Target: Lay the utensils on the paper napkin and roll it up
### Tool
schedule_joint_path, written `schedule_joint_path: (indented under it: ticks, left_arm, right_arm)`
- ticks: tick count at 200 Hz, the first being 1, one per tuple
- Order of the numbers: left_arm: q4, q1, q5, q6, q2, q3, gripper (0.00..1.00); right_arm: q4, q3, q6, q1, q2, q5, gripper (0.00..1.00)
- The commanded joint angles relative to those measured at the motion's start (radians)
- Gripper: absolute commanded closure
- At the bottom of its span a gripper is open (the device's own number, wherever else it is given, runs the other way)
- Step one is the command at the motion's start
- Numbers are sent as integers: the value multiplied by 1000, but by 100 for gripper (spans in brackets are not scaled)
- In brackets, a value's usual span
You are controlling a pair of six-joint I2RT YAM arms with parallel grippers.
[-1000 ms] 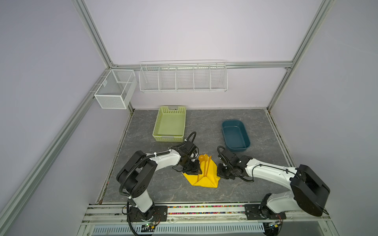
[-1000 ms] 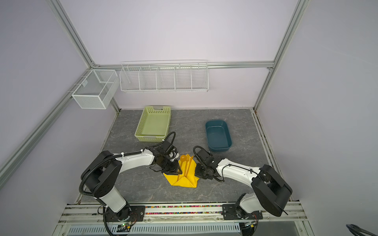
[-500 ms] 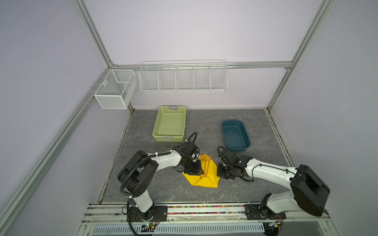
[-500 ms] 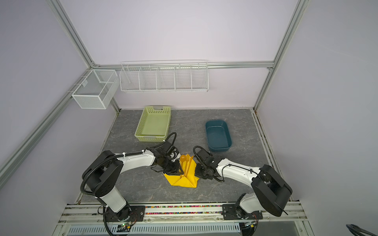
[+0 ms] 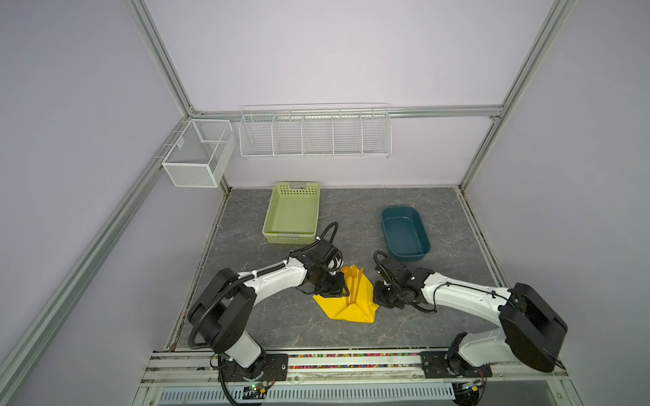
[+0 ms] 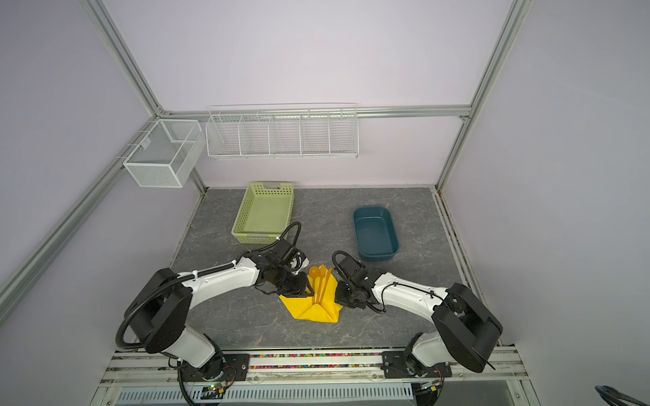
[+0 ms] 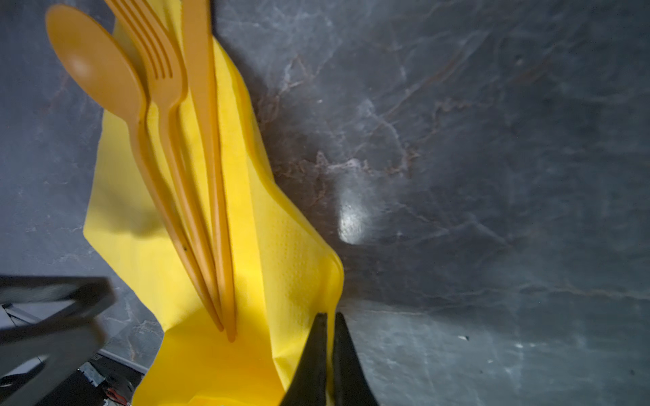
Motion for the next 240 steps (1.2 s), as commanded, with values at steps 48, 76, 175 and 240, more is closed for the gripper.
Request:
schedule_joint_path:
  ticks: [48, 76, 175, 240]
  left_arm:
    - [-67, -63, 153, 210, -171, -20, 76]
    - [-31, -134, 178, 211, -108, -31, 77]
    - [27, -172, -63, 131, 45, -32, 81]
    - [101, -171, -87, 81, 109, -65, 81]
  right_arm:
    - [-2, -4, 11, -10, -2, -2, 91]
    - [0, -3, 11, -11, -1, -6, 91]
    - [-28, 28, 23, -4, -55, -12, 91]
    - [-44, 63, 31, 17, -52, -9, 90]
